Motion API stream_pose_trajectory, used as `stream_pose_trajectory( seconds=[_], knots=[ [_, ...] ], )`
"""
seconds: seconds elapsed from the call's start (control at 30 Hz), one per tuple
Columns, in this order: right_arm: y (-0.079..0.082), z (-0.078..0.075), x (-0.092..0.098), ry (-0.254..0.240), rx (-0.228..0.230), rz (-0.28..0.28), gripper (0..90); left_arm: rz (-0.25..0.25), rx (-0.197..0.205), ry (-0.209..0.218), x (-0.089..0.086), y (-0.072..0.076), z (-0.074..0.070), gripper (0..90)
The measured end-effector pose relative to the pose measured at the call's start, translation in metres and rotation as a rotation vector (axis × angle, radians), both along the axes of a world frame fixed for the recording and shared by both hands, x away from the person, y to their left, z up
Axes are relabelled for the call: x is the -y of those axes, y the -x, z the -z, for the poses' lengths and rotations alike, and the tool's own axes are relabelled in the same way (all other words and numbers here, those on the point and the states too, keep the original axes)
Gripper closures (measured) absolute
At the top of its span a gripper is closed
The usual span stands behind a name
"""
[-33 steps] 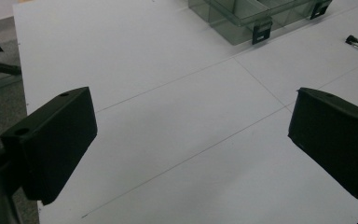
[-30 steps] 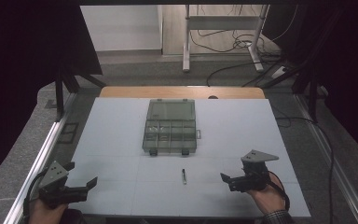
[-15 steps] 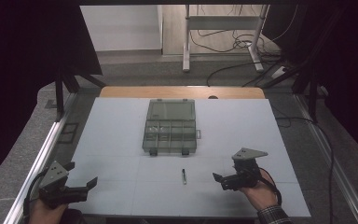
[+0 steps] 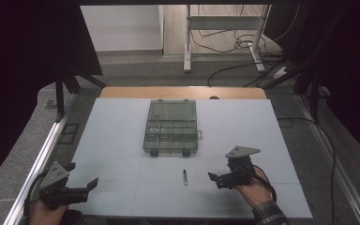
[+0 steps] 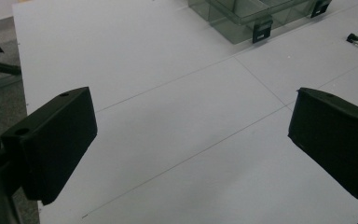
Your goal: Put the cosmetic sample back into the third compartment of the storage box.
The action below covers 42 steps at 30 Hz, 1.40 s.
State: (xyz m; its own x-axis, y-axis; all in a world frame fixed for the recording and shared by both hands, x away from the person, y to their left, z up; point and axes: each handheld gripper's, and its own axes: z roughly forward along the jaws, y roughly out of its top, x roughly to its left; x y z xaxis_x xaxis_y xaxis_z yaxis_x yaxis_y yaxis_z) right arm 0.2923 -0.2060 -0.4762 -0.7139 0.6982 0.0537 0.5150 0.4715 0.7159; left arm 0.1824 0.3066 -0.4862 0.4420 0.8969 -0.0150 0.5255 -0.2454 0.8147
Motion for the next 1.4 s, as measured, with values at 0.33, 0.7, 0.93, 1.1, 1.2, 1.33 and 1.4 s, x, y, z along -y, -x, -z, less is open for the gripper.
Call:
stream_pose_trajectory(
  seconds=[0.33,0.7,0.93,1.1,1.2,1.33,1.4],
  knots=[
    [-0.005,0.004,-0.013,-0.001,-0.029,-0.016,0.0,0.001,0.000,0.002,0.000,0.000,0.000,1.3],
    [-0.009,0.005,-0.024,0.038,-0.041,-0.014,0.0,0.003,0.000,0.000,0.000,0.000,0.000,1.3],
    [-0.011,0.006,-0.033,0.067,-0.044,-0.009,0.0,0.004,0.000,0.000,0.000,0.000,0.000,1.3],
    [-0.013,0.008,-0.040,0.099,-0.044,-0.018,0.0,0.004,0.000,0.000,0.000,-0.001,0.000,1.3],
    [-0.013,0.008,-0.043,0.114,-0.048,-0.020,0.0,0.005,0.000,-0.001,0.000,-0.001,0.000,1.3],
    [-0.014,0.009,-0.048,0.129,-0.073,-0.034,0.0,0.006,0.000,-0.002,0.000,-0.001,0.000,1.3],
    [-0.015,0.010,-0.051,0.141,-0.080,-0.031,0.1,0.006,0.000,-0.001,0.000,-0.001,0.000,1.3]
  ],
)
